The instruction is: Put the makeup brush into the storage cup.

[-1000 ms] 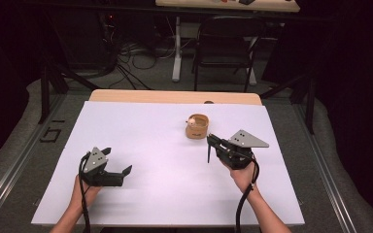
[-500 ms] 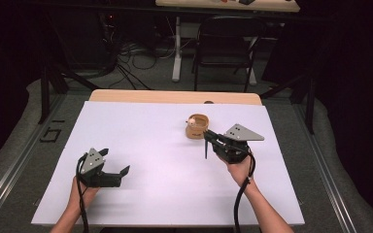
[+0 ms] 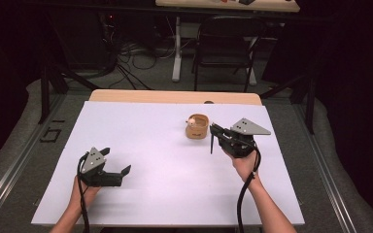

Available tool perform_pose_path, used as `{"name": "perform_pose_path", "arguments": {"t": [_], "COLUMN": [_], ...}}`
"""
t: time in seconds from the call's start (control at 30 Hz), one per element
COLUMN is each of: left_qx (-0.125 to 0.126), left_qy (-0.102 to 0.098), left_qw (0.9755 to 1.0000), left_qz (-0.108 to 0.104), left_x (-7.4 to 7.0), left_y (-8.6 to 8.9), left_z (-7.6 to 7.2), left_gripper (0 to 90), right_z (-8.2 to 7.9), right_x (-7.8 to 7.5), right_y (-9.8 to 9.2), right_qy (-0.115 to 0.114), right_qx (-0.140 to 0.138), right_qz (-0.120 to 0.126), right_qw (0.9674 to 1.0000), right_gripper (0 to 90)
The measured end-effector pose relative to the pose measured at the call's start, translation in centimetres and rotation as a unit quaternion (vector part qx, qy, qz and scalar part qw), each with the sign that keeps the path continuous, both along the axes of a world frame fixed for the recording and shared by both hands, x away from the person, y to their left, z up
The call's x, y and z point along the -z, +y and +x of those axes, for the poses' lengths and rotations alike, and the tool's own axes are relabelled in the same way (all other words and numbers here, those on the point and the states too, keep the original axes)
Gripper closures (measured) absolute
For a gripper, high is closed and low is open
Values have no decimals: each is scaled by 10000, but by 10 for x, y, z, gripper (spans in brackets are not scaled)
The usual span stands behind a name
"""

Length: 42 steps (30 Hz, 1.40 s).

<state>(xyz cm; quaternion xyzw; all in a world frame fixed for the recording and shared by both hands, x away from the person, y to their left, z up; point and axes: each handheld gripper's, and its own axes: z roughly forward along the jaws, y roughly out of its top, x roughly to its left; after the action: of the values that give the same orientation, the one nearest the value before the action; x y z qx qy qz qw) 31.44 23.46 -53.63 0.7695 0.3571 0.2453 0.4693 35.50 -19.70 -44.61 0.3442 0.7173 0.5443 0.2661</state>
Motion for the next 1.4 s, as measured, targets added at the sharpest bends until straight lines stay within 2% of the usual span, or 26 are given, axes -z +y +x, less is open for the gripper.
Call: {"name": "perform_pose_path", "arguments": {"t": [0.37,0.57,1.03,1.4], "left_qx": [-76,-79,-36,-48], "left_qy": [-9,-19,2,-4], "left_qw": [9999,10000,10000,10000], "left_qz": [85,51,31,25], "left_x": [0,1,1,1], "left_y": [-1,-2,-3,-2], "left_z": [-3,-2,-1,-2], "left_gripper": [0,0,0,0], "right_z": [9,12,22,34], "right_x": [-7,-6,-17,-24], "right_y": [-6,-5,-3,-4], "right_qy": [50,120,59,40], "right_qx": [66,69,110,227], "right_qz": [65,-13,-42,51], "right_qw": [9999,9999,9999,9997], "right_gripper": [844,844,844,844]}}
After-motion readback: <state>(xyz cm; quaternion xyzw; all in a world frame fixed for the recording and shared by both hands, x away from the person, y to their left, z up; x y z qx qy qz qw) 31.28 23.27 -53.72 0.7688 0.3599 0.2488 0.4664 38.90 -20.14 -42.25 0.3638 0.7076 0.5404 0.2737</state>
